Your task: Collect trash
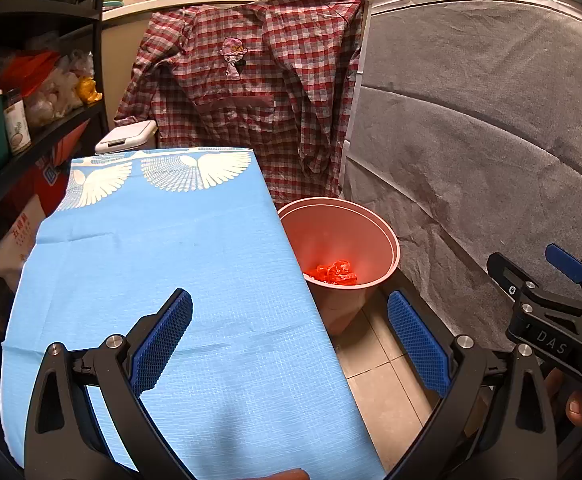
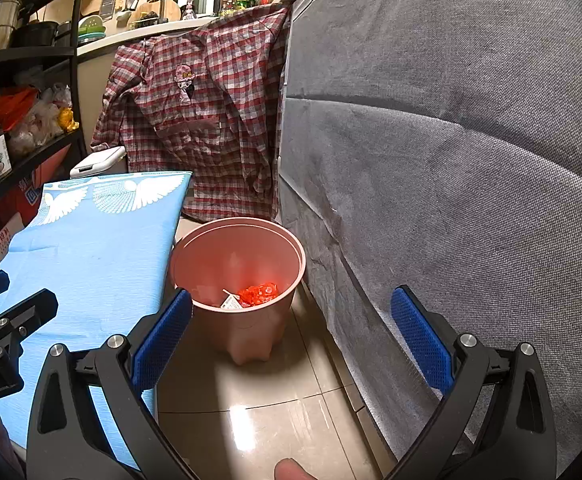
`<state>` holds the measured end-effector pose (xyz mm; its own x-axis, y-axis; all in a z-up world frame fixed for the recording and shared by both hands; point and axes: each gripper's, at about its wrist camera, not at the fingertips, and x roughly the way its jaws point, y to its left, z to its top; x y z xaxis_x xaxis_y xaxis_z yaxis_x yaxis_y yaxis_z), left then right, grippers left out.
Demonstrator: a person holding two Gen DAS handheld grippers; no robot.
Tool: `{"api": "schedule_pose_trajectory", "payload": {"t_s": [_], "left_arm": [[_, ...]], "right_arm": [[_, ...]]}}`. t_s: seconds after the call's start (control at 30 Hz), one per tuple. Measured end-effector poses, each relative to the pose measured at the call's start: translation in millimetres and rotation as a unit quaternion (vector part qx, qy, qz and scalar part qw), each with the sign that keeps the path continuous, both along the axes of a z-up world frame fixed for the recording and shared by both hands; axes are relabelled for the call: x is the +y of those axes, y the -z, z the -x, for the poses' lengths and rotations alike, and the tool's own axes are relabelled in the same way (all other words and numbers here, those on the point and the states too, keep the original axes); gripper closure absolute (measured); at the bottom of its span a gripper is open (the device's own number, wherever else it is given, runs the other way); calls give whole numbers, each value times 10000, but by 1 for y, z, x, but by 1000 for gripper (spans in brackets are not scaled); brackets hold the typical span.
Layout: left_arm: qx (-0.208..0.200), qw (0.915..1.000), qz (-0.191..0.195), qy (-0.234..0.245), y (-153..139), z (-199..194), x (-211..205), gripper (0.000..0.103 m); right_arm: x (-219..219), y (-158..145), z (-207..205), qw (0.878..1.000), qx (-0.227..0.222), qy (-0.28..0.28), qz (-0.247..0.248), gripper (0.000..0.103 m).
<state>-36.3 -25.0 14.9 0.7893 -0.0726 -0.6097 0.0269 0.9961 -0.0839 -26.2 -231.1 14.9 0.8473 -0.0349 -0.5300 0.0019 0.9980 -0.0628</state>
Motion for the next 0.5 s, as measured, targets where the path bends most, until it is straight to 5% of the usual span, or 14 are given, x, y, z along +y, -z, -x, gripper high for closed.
{"api": "schedule_pose_trajectory", "payload": {"t_s": [0.5], "left_arm": [[3,10000,-54,21,1,0,-2,8]], "right_arm": [[-4,0,-2,10000,7,8,-4,5]]}}
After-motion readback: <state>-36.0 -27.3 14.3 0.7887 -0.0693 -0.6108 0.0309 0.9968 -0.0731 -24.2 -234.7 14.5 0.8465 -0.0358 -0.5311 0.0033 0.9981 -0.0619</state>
